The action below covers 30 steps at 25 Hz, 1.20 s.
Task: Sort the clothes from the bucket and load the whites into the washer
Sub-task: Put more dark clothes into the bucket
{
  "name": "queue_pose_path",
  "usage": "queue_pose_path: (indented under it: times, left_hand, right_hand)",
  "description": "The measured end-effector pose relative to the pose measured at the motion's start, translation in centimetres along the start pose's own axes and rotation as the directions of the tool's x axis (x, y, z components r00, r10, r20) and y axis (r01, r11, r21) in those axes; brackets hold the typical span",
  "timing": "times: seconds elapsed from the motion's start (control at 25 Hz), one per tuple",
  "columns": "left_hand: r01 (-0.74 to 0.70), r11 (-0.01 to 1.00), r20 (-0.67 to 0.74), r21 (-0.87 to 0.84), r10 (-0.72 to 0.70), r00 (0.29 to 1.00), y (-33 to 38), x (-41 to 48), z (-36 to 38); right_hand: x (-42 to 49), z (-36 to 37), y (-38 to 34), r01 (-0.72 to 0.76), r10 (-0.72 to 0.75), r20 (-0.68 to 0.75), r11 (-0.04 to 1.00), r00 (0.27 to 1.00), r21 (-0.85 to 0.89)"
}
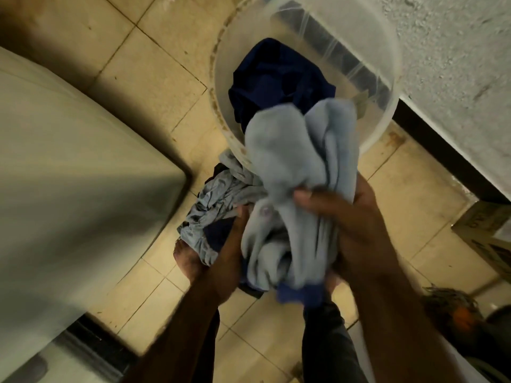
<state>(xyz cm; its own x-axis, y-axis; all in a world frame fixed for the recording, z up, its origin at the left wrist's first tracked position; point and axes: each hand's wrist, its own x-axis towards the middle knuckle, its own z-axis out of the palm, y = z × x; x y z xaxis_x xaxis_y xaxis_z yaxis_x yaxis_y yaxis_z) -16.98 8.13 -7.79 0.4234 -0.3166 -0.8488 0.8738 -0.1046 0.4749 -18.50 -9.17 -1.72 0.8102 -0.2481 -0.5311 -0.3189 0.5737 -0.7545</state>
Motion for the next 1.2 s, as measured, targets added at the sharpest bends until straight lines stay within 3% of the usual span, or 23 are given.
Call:
queue_pose_path:
  times: [0.12,0.2,0.24,0.32,0.4,0.44,0.6,0.72,0.8,0.88,0.96,1.08,1.2]
  left_hand:
    - [-0.134,0.990,0.156,-0.033,0.137,0.978,0.2,0.4,0.8]
    - [-0.061,0.997,0.292,-0.038,0.069,0.954,0.7,0.6,2.0]
    - [-0.030,0.997,0.286,-0.064,0.047,0.957,1.1,0.9,2.9]
    - [-0.091,0.990,0.122,-0.108,0.104,0.987,1.2,2.0,3.7]
    - [-0.151,0.980,0.072,-0.129,0.161,0.984,2.7,2.9,4.9]
    - [-0.140,0.984,0.068,-0.113,0.148,0.987,3.1,3.6,5.5]
    - [0.016,0.996,0.031,-0.086,-0.013,0.999,5.3,5.1,7.4]
    - [-0.009,0.973,-0.045,0.233,0.020,0.999,6.9,5.7,8.0]
    - [-0.075,0.930,0.007,0.359,0.077,0.997,7.1,6.0,7.6]
    - [-0.074,0.981,0.111,0.178,0.055,0.992,6.6,5.6,7.1]
    - [-0.029,0.999,0.201,-0.031,0.034,0.979,4.9,4.2,5.6]
    - [-0.043,0.995,0.157,0.089,0.029,0.987,2.6,0.5,3.3]
    - [-0.030,0.993,0.228,0.114,0.003,0.974,1.3,0.3,2.3]
  right_hand:
    - [6.5,-0.4,-1.1,-0.018,0.027,-0.352,0.999,0.936,0.030]
    - [10.6,-1.3,-1.7,-0.082,0.054,-0.454,0.996,0.890,-0.042]
    - [12.1,-1.6,-1.4,-0.162,0.108,-0.464,0.984,0.879,-0.079]
    - [12.1,-2.4,0.3,-0.286,0.133,-0.503,0.928,0.854,-0.239]
    - [8.4,-2.7,2.4,-0.235,-0.059,-0.641,0.901,0.765,-0.364]
    - [5.7,-2.8,3.5,-0.202,-0.092,-0.685,0.920,0.722,-0.337]
    - [-1.5,-2.1,7.3,-0.287,0.179,-0.529,0.949,0.829,-0.129]
    - [-2.9,-0.9,7.4,-0.221,0.082,-0.459,0.940,0.885,-0.259]
    - [-2.5,-0.5,6.0,-0.159,0.037,-0.458,0.960,0.888,-0.231]
    - [-1.1,-0.6,3.8,-0.062,-0.005,-0.437,0.988,0.900,-0.139]
    - [1.8,-0.9,1.6,-0.058,0.032,-0.413,0.997,0.910,-0.052]
    - [6.9,-1.0,-0.8,-0.121,0.156,-0.292,0.984,0.944,0.133]
    - [10.8,-1.4,-1.4,-0.164,0.215,-0.237,0.962,0.947,0.217]
